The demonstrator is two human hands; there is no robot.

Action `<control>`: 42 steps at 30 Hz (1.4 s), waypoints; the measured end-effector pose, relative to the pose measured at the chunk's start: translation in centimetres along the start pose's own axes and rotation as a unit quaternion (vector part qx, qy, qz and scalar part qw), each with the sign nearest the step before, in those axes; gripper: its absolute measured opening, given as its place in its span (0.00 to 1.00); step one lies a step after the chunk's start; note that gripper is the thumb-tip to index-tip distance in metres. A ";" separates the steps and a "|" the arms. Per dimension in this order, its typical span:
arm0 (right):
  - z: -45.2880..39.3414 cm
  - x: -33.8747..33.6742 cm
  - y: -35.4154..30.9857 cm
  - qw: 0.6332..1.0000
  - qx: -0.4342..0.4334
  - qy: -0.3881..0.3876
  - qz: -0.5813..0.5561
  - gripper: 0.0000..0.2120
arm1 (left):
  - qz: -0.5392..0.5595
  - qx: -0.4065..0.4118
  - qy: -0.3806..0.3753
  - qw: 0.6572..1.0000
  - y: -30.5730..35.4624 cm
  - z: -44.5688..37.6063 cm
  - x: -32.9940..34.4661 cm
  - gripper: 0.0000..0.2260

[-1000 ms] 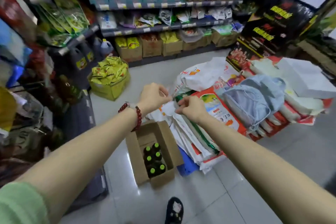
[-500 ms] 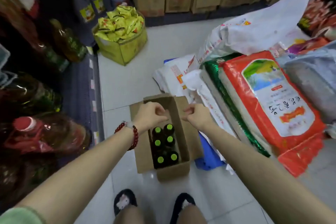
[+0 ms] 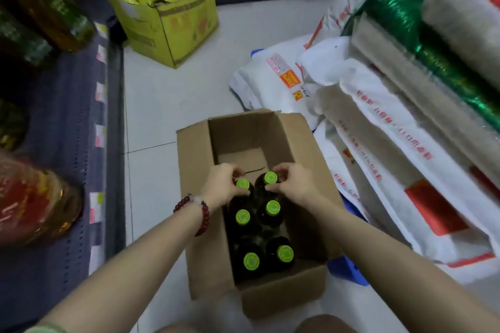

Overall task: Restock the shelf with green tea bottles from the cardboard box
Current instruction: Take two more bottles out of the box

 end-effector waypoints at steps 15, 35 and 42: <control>-5.4 2.4 0.5 0.980 -0.046 0.138 -0.133 0.14 | 0.092 0.001 0.173 0.981 -1.6 -5.2 -0.3 0.18; -5.1 3.0 0.8 0.965 -0.066 0.144 -0.209 0.09 | 0.460 -0.131 0.128 0.869 -6.5 -6.7 4.5 0.07; -3.8 0.0 -0.2 0.953 -0.087 0.184 -0.227 0.07 | 0.477 -0.074 0.149 0.863 -4.1 -6.2 2.3 0.16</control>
Point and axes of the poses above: each hand's wrist, its own z-axis away from the middle knuckle, its own x-axis out of the palm, y = z × x, the point moved 10 cm from there along -z, towards the middle knuckle, and after that the axes turned 8 degrees about z, right-handed, at the moved point
